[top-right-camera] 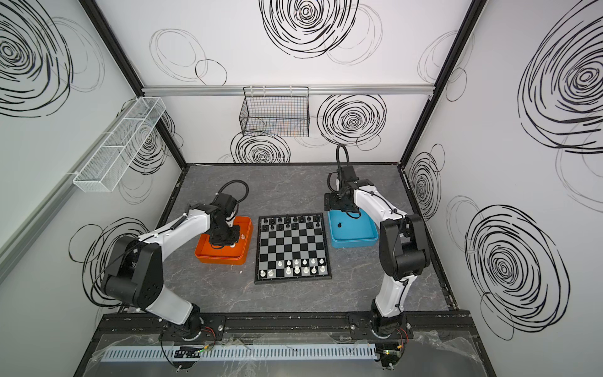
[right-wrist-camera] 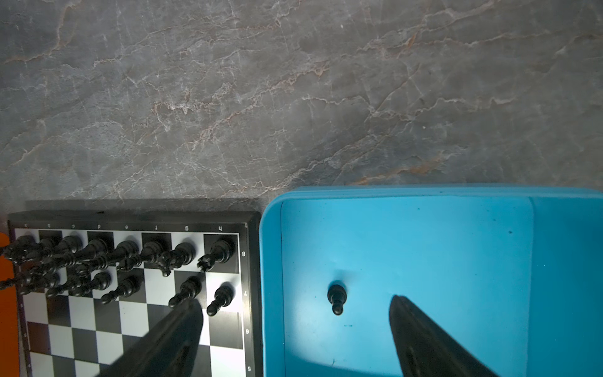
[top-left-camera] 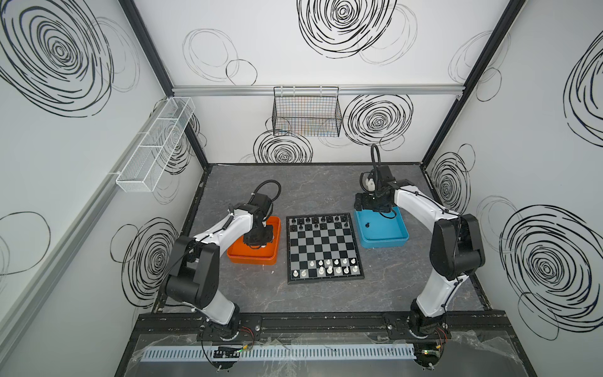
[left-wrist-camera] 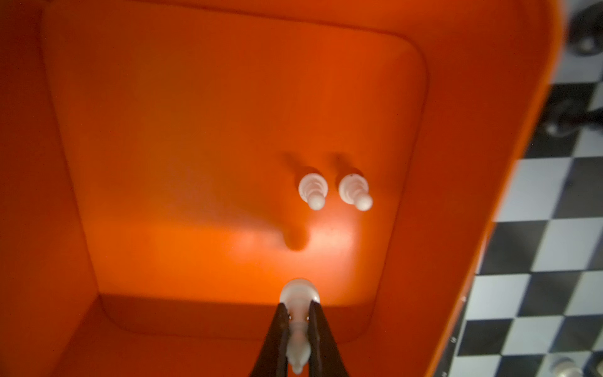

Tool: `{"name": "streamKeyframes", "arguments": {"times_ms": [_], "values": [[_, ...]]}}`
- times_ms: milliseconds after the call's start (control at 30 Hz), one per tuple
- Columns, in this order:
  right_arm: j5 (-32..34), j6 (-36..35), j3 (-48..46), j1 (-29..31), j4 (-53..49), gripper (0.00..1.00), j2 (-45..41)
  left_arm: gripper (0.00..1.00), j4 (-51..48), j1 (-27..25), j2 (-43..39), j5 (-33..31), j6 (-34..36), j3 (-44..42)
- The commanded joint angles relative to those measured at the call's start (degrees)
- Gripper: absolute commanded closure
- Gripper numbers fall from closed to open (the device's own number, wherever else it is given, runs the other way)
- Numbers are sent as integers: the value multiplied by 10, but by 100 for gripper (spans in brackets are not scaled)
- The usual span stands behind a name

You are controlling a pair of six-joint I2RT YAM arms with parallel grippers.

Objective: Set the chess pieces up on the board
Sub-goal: 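Lift the white pawn with left gripper and carry it over the board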

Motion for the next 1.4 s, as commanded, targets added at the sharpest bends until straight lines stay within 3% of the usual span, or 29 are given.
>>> {"name": "streamKeyframes", "arguments": {"times_ms": [0, 300, 500, 700, 1033, 1367], "values": [[2, -8, 8, -4, -7, 6, 0, 91, -51, -15, -28, -11, 7, 48], [3, -10, 14, -7, -11, 6, 1, 90, -115, -135, -28, -11, -13, 138], [4, -11, 10, -10, -9, 6, -2, 91, -108, -249, -14, 7, -22, 137], [4, -10, 6, -14, -7, 6, -4, 91, -72, -317, -7, 28, -33, 114], [3, -10, 2, -17, -6, 6, -7, 92, -16, -384, 18, 35, -42, 77], [1, -11, -3, -18, -2, 6, -6, 92, 20, -398, 32, 23, -54, 42]]}}
